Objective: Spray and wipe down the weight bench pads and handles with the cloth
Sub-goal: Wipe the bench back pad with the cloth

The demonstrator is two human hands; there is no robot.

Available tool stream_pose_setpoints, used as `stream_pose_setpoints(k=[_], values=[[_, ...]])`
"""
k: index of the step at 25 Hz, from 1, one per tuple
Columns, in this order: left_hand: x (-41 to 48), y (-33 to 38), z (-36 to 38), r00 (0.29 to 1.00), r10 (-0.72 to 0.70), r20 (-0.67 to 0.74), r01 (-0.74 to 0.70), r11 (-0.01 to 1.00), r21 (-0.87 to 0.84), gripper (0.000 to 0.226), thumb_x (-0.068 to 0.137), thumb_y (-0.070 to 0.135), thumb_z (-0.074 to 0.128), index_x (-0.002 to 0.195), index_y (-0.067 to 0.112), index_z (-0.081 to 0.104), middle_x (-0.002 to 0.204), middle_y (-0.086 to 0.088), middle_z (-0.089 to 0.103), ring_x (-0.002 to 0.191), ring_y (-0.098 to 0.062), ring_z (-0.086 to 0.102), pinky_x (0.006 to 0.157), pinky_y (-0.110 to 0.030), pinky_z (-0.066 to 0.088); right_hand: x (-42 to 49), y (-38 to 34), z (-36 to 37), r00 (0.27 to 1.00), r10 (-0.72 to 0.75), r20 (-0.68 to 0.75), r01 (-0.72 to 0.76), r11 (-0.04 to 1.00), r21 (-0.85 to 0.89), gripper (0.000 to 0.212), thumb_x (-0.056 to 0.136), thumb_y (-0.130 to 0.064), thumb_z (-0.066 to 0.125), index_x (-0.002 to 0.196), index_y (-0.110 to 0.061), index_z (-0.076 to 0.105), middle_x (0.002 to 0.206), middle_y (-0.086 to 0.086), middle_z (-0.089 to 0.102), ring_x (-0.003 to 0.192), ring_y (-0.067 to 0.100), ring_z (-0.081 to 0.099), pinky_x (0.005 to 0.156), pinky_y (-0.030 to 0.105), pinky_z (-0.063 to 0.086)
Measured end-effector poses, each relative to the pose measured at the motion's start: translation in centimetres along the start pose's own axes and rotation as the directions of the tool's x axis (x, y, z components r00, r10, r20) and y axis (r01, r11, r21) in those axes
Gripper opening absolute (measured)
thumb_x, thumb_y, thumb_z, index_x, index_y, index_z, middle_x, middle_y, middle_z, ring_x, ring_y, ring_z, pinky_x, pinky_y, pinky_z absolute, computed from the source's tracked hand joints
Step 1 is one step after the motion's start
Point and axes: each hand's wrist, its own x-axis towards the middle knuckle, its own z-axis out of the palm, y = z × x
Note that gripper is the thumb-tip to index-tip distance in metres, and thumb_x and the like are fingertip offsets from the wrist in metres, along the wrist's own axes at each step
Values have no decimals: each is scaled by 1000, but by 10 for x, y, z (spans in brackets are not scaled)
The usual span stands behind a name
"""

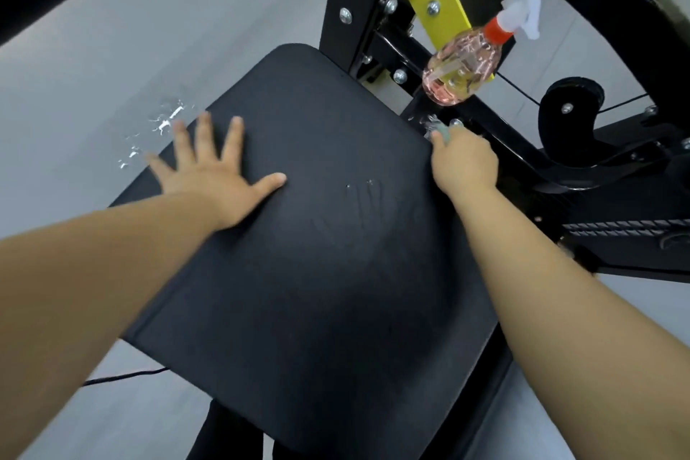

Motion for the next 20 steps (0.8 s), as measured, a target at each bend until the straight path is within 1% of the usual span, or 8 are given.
stream_pose_setpoints(k=[2, 4, 6, 10, 12, 14, 17, 20], values=[[14, -18, -2, 994, -60, 89, 66, 995, -73, 103, 66, 89, 26, 143, 41, -22, 153, 6, -29, 143, -25, -22, 110, -64, 2, 25, -43, 14, 999, -51, -11, 51, 998, 28, 38, 102, -31, 33, 113, -3, 55, 115, 19, 60, 107, 36, 54, 73, 34, 35], [20, -19, 2, 991, -43, 123, 53, 995, -81, 104, 64, 90, 26, 140, 43, -27, 151, 7, -34, 142, -26, -24, 109, -66, 2, 45, -77, 26, 996, -93, 0, 93, 995, 45, 38, 102, -32, 31, 115, -3, 53, 118, 18, 59, 109, 35, 54, 75, 34, 36], [24, -17, 0, 984, -30, 174, 47, 995, -93, 105, 63, 91, 26, 136, 44, -32, 148, 7, -39, 140, -27, -27, 109, -66, 2, 54, -89, 30, 994, -110, 6, 109, 991, 75, 40, 102, -34, 31, 115, -4, 52, 119, 19, 59, 110, 35, 53, 75, 34, 35], [27, -20, -8, 961, -40, 275, 65, 994, -82, 106, 62, 92, 26, 132, 44, -38, 143, 6, -46, 139, -29, -31, 109, -67, 2, 43, -47, 22, 992, -124, 24, 120, 984, 133, 38, 99, -36, 36, 117, -7, 53, 110, 21, 60, 102, 39, 54, 74, 36, 35], [24, -18, -10, 956, -32, 292, 51, 997, -58, 105, 64, 91, 24, 132, 43, -38, 142, 4, -47, 139, -29, -31, 107, -69, 3, 28, -25, 13, 997, -75, 31, 72, 993, 93, 38, 99, -35, 37, 111, -2, 53, 104, 23, 61, 97, 39, 54, 74, 38, 38], [24, -17, -11, 954, -27, 298, 43, 998, -47, 104, 65, 90, 23, 133, 41, -39, 142, 2, -48, 138, -30, -31, 106, -70, 3, 21, -30, 9, 998, -59, 11, 59, 997, 46, 38, 101, -33, 35, 107, 1, 52, 102, 24, 61, 95, 39, 54, 71, 37, 35], [24, -17, -13, 947, -8, 322, 25, 999, -48, 103, 66, 90, 22, 133, 39, -39, 141, 0, -50, 137, -33, -33, 104, -72, 2, 41, -86, 17, 994, -95, -48, 96, 995, 34, 39, 101, -33, 33, 112, -1, 52, 109, 23, 61, 101, 38, 55, 70, 35, 32], [26, -18, -12, 946, -2, 326, 21, 998, -54, 103, 67, 89, 22, 132, 39, -40, 140, -1, -51, 136, -34, -34, 104, -72, 0, 79, -160, 31, 985, -171, -24, 172, 983, 63, 37, 102, -33, 31, 114, -5, 52, 116, 18, 60, 106, 35, 54, 71, 33, 30]])
